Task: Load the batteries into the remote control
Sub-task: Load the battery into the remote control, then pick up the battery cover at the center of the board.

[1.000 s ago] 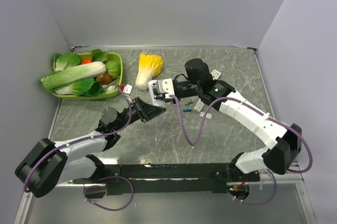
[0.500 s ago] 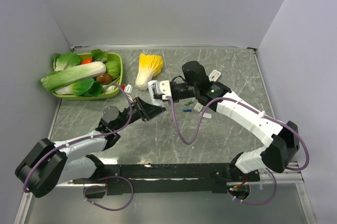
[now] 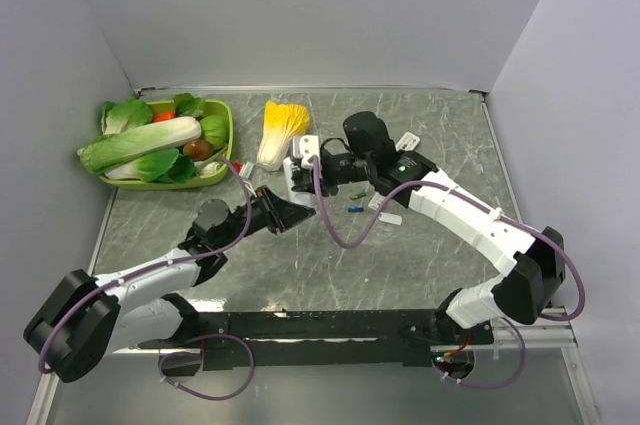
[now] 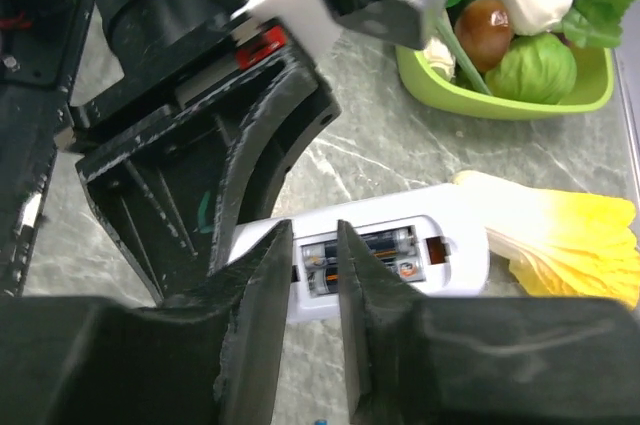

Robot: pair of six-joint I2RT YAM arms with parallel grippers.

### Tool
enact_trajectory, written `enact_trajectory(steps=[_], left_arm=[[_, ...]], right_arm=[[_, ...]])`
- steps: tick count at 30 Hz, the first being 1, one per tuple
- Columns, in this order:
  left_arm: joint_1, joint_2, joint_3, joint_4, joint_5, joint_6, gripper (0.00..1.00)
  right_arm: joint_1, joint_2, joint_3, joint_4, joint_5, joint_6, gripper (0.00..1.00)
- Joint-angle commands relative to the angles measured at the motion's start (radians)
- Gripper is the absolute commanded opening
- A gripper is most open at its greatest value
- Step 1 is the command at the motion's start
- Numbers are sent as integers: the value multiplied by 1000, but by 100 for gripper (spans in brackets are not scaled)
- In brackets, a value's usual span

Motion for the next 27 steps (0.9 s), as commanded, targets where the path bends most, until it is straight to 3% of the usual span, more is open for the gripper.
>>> enact_trajectory(steps=[1, 6, 10, 13, 17, 21, 27], left_arm=[[31, -30, 28, 68, 55, 38, 2], [97, -37, 3, -5, 52, 70, 2], [140, -64, 12, -98, 63, 128, 2], [166, -87, -1, -125, 75, 142, 2], [196, -136, -46, -145, 86, 147, 2], [206, -181, -67, -181, 98, 177, 2], [207, -233, -75, -201, 133, 207, 2]], right_arm=[[-2, -43, 84, -15, 36, 165, 44], [-18, -163, 91, -25, 96, 328, 52], [-57, -253, 46, -71, 210, 439, 77], [-118, -309, -3, -168, 319, 503, 85], [-224, -342, -79, -361, 422, 561, 86], [-299, -338, -164, -447, 519, 578, 86], [-393, -240, -267, -427, 580, 539, 86]])
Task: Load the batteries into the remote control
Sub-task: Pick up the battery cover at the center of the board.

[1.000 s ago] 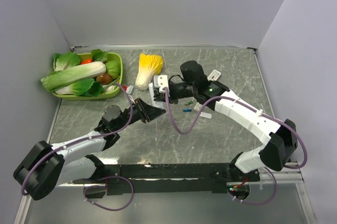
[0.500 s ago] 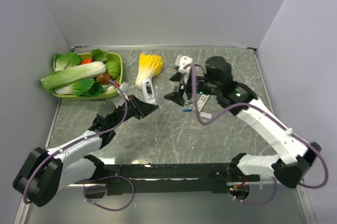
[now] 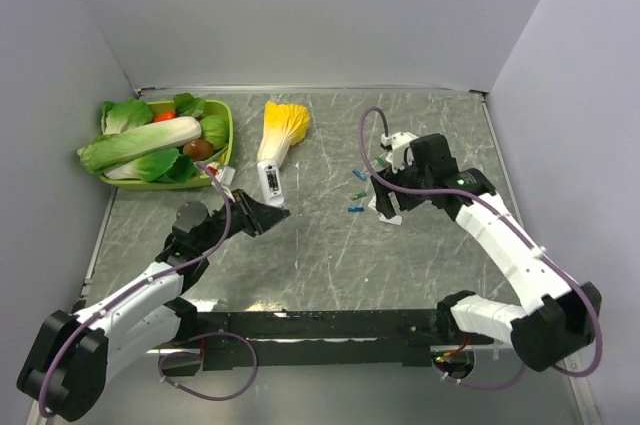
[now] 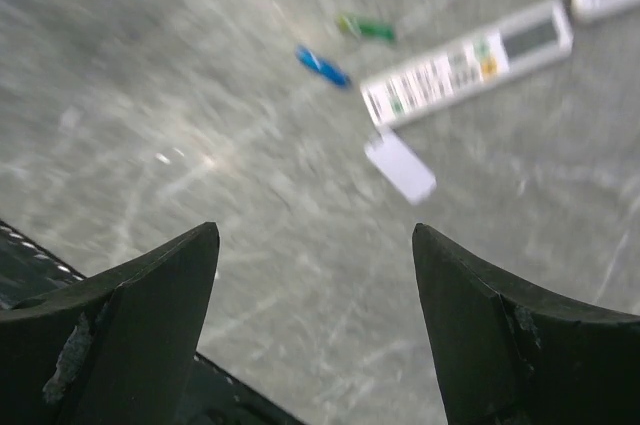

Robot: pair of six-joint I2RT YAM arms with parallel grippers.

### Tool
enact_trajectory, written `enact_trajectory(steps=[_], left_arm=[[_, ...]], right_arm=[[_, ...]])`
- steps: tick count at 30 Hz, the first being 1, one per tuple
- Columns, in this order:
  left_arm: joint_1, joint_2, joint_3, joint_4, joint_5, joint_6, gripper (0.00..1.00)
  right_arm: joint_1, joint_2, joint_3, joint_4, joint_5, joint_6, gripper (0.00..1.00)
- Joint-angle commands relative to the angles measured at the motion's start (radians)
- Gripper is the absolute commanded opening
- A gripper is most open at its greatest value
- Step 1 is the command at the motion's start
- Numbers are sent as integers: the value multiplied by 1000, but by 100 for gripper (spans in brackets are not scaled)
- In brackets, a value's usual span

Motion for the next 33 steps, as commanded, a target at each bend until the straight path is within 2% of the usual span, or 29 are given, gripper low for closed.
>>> enact_trajectory(steps=[1, 13, 14, 15, 21, 23, 33], left_arm=[[4, -45, 3, 22, 51, 46, 2], [4, -110, -8, -16, 50, 64, 2], [4, -116, -5, -24, 50, 71, 2], [4, -120, 0, -38, 48, 77, 2], [1, -139, -6, -52, 42, 94, 2], [-2, -140, -1, -62, 39, 104, 2], [-10, -147, 0, -76, 39, 112, 2]], right_arm=[[-51, 67, -40, -1, 96, -16, 85], [-70, 436, 123, -112, 103, -151, 77], [-71, 465, 125, -107, 97, -174, 74], [-68, 479, 125, -107, 87, -191, 69], [-68, 542, 130, -76, 42, -296, 66], [-65, 574, 131, -66, 41, -320, 61], [-47, 628, 105, -3, 33, -400, 60]])
